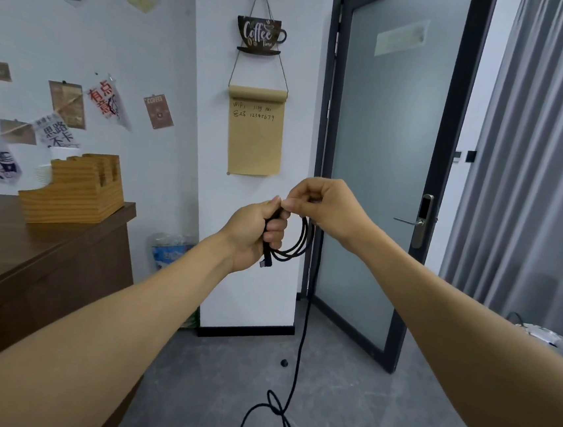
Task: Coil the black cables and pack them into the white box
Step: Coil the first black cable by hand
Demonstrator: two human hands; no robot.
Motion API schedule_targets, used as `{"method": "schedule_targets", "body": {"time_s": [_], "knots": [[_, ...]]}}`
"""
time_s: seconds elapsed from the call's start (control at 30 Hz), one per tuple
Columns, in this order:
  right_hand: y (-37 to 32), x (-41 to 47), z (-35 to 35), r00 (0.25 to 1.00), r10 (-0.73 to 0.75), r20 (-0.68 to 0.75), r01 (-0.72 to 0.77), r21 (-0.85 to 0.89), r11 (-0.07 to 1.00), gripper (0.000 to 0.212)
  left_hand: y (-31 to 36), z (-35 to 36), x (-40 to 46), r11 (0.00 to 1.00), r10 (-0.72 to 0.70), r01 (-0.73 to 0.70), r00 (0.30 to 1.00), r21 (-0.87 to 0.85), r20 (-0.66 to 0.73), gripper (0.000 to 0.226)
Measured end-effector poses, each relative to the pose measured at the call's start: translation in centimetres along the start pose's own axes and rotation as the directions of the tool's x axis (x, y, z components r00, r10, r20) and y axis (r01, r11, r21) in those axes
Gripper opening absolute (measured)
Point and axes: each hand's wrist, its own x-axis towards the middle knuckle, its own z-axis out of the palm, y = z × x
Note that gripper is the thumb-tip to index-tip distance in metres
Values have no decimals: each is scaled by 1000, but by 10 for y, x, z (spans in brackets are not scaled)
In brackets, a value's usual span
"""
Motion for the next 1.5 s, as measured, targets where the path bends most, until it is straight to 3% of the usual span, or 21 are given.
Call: {"method": "schedule_targets", "body": {"time_s": [0.07, 0.2, 0.37, 0.53, 0.7, 0.8, 1.1, 1.2, 1.3, 1.37, 1.5], "knots": [[2, 1, -1, 998, 54, -36, -54, 9, 999, 23, 2, -4, -1, 1000, -22, 22, 999, -18, 35, 39], [7, 1, -5, 993, 120, 22, -115, -151, 982, 32, 5, -12, -6, 999, -37, 40, 996, -27, 83, 39], [8, -7, 3, 986, 144, 80, -123, -223, 967, 36, 10, -15, -10, 991, 10, -4, 999, -131, 45, 37], [6, -6, 10, 988, 144, 52, -127, -242, 962, 37, 5, -15, -11, 990, 81, -80, 997, 117, -6, 36], [10, -5, 16, 993, 115, -11, -114, -272, 956, 37, 1, -15, -12, 966, 91, -87, 996, 245, -7, 40], [15, -6, 18, 993, 121, -3, -117, -253, 960, 32, -6, -14, -11, 970, 122, -98, 988, 224, -94, 42], [53, -23, -9, 956, 249, -154, -264, -82, 961, 16, -1, -56, -1, 991, 17, -70, 910, -112, -414, 40], [65, -30, -12, 936, 279, -216, -303, -85, 949, 12, 1, -68, 1, 977, -19, -95, 856, -193, -517, 38], [65, -27, -5, 937, 232, -261, -285, -184, 941, 10, 2, -71, 3, 983, 21, -121, 824, -139, -566, 39], [57, -20, 4, 959, 169, -228, -240, -333, 912, 12, 1, -69, 5, 990, 117, -142, 826, -4, -552, 41], [31, -8, 22, 991, 114, 65, -56, -575, 816, 16, 2, -56, 5, 959, 263, -182, 855, 218, -447, 41]]}}
